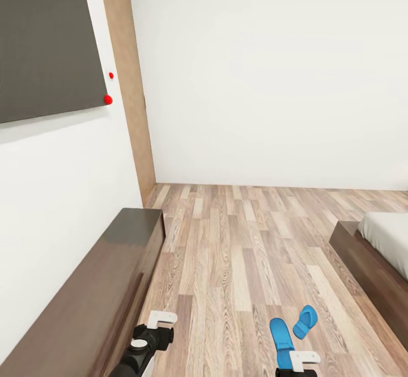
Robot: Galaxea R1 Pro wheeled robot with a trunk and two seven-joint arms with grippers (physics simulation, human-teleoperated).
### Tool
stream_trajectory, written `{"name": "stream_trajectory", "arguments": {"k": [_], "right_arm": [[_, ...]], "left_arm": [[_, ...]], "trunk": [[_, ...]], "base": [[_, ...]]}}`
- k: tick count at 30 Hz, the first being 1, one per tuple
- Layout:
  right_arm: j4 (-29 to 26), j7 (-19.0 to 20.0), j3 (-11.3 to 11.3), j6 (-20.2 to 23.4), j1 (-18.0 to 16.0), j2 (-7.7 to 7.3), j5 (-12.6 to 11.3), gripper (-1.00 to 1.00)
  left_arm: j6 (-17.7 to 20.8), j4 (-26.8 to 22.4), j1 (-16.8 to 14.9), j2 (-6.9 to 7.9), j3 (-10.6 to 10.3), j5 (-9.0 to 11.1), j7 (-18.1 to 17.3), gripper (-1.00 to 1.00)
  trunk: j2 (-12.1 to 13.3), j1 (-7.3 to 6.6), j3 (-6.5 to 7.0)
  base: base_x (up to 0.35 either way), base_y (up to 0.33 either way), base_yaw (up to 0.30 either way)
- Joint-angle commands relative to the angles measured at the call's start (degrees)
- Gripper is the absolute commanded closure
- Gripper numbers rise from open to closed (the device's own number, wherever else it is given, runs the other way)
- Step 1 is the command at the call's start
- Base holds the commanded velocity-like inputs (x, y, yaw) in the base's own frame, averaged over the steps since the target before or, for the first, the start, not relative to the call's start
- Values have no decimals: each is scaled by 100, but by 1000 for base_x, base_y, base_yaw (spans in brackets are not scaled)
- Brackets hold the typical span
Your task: In the bedroom, move the book from the bed onto either nightstand, and place the two sandals side by side next to the bed.
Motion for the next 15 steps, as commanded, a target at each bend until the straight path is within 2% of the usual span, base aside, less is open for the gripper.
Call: {"name": "stream_trajectory", "arguments": {"k": [1, 15], "right_arm": [[4, -21, 14, -15, -4, -2, -7, 100], [4, -18, 14, -15, -4, 5, -7, 100]], "left_arm": [[30, -8, -2, 2, -30, 15, 38, -100], [29, -8, 0, 2, -81, 15, 44, -100]], "trunk": [[-3, 0, -5], [-3, 0, -5]], "base": [[92, 25, 0], [124, 25, 0]]}}
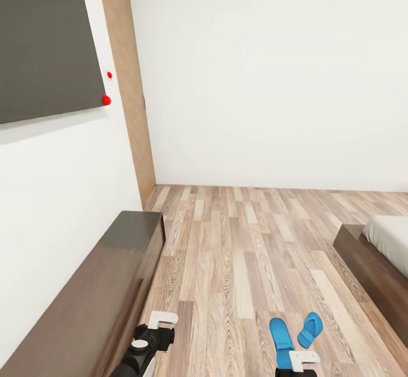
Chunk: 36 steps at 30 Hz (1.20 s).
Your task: In the bedroom, move the book from the bed onto either nightstand, and place the two sandals side by side next to the bed.
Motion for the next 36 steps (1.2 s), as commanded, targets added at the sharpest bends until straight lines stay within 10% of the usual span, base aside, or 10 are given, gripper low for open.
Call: {"name": "stream_trajectory", "arguments": {"k": [1, 36], "right_arm": [[4, -23, 15, -15, -4, -2, -7, 100], [4, -25, 15, -15, -4, -1, -7, 100]], "left_arm": [[30, -7, -2, 3, -18, 15, 38, -100], [20, -7, -3, 8, -60, 15, 35, -100]], "trunk": [[-2, 2, -6], [-2, 2, -6]], "base": [[202, 52, 0], [44, 32, 0]]}}
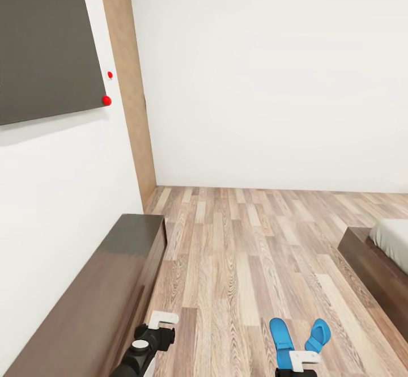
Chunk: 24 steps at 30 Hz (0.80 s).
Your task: In the bedroom, move the book from the bed onto either nightstand, and place the two sandals side by side next to the bed.
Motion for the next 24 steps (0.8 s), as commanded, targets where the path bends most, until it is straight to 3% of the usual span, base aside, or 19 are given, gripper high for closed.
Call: {"name": "stream_trajectory", "arguments": {"k": [1, 8, 24], "right_arm": [[4, -20, 14, -16, -4, 0, -7, 100], [4, -23, 14, -16, -4, 3, -7, 100], [4, -18, 14, -16, -4, 3, -7, 100]], "left_arm": [[30, -8, -3, 4, -22, 15, 39, -100], [31, -8, -2, 6, -21, 15, 37, -100], [30, -8, -2, 3, -24, 15, 42, -100]], "trunk": [[-3, 0, -5], [-3, 0, -5], [-3, 0, -5]], "base": [[96, 37, 0], [167, 66, 0], [46, 38, 0]]}}
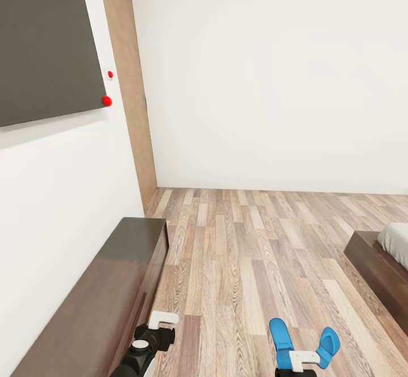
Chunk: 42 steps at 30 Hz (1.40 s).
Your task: In the bedroom, move the book from the bed onto either nightstand, and place the two sandals side by side next to the bed.
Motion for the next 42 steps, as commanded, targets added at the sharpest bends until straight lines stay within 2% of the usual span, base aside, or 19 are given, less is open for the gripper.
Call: {"name": "stream_trajectory", "arguments": {"k": [1, 7, 42], "right_arm": [[4, -21, 14, -16, -4, -1, -7, 100], [4, -21, 14, -16, -4, -1, -7, 100], [4, -22, 14, -16, -4, -1, -7, 100]], "left_arm": [[30, -8, -2, 4, -17, 15, 38, -100], [31, -8, -6, -1, -17, 10, 38, -100], [31, -8, -7, -2, -18, 7, 38, -100]], "trunk": [[-3, 0, -5], [-3, 0, -5], [-3, 0, -5]], "base": [[13, 13, 0], [71, 6, 0], [270, -61, 0]]}}
